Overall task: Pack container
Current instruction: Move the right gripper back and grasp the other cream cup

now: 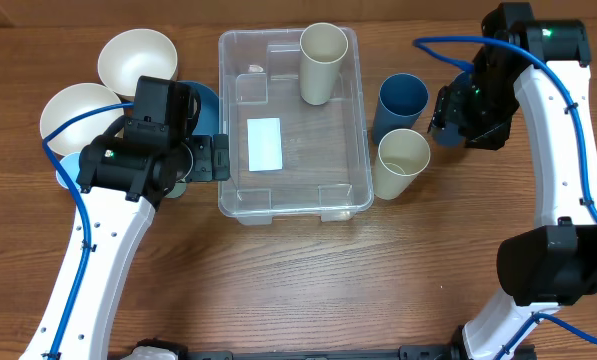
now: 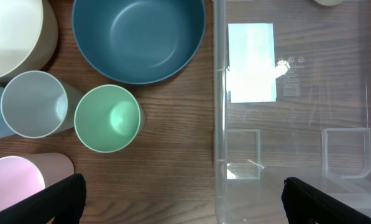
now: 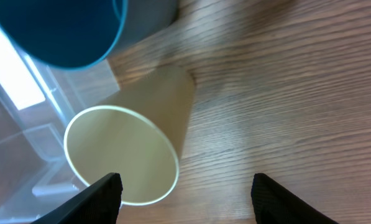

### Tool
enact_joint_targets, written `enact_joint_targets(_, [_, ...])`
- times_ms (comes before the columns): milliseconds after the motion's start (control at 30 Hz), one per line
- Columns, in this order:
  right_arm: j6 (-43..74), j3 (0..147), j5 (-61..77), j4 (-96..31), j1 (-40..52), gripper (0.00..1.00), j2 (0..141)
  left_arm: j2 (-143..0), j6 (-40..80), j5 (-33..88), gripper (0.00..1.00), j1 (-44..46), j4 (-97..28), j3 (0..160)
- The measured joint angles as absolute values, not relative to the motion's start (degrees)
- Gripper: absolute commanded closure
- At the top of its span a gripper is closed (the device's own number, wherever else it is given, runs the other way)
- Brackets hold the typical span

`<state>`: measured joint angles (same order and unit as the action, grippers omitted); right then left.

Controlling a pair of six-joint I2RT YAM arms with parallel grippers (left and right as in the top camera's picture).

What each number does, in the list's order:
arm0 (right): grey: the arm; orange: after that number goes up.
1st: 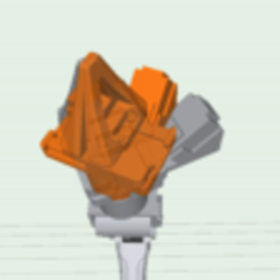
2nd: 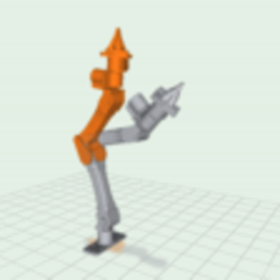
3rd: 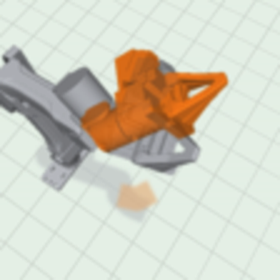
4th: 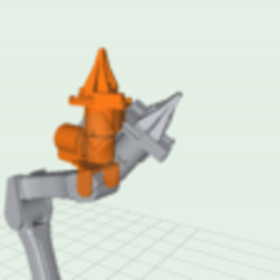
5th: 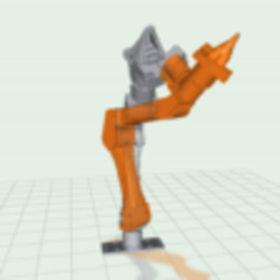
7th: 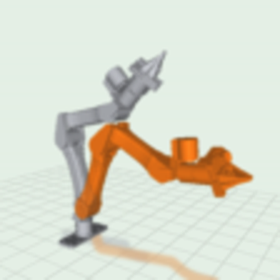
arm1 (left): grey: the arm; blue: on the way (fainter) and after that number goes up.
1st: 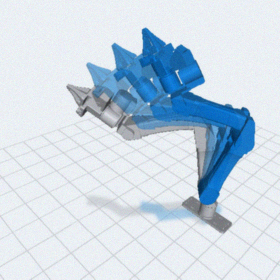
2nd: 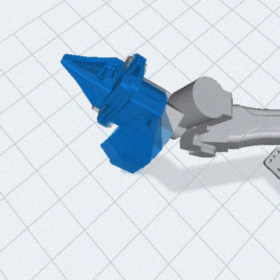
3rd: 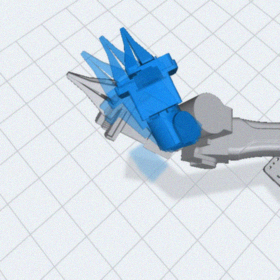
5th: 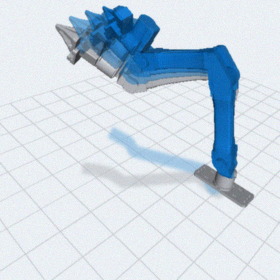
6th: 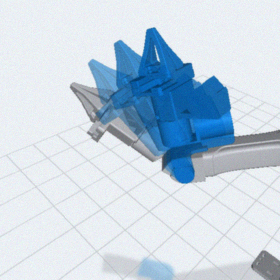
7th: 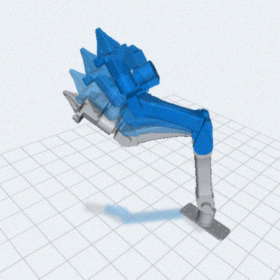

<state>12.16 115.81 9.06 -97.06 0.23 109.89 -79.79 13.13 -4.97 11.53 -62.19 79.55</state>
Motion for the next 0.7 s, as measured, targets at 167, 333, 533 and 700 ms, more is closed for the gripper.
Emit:
enact_joint_targets(167, [11.3,115.8,10.1,-97.1,3.7,0.31,109.9,-79.8,13.1,-5.0,0.00,11.5,-62.2,79.5])
enact_joint_targets(333, [11.9,115.7,8.2,-97.1,5.3,0.31,109.9,-79.8,13.1,-5.0,0.00,11.5,-62.2,79.5])
enact_joint_targets(533, [12.2,109.2,7.1,-95.1,5.3,0.45,109.9,-79.8,13.1,-5.0,0.00,11.5,-62.2,79.5])
enact_joint_targets(700, [12.7,102.7,7.0,-90.9,5.3,0.63,109.9,-79.8,13.1,-5.0,0.00,11.5,-62.3,79.5])
